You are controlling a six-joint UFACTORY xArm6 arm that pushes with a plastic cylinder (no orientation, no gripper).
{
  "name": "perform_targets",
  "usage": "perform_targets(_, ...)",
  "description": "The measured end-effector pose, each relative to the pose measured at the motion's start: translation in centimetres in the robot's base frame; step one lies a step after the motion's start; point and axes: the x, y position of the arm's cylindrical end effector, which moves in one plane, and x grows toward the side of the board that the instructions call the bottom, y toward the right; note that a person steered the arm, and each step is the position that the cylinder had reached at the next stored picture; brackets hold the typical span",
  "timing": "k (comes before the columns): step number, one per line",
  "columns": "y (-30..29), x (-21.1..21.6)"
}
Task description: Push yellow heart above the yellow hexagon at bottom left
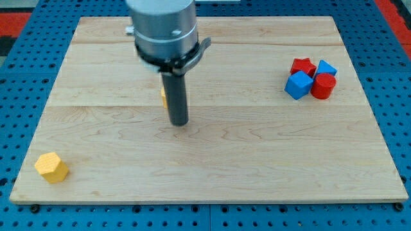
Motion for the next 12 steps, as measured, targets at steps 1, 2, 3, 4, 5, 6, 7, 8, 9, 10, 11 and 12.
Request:
perform_targets(1,0.9,-3.9)
perform_targets(2,0.0,-5.2)
perform_targets(3,-1.5,-6.2)
perform_targets(4,-3.5,-8.4)
perform_targets(5,-7.6,-7.6)
perform_targets(6,-12.0,-6.3)
perform_targets(7,-15.1,-4.7)
perform_targets(8,-15.7,-2.9)
perform_targets(9,-15.5,-1.5)
perform_targets(10,-15.4,-0.1)
perform_targets(11,-14.1,-0.1)
perform_targets(12,-12.6,1.2)
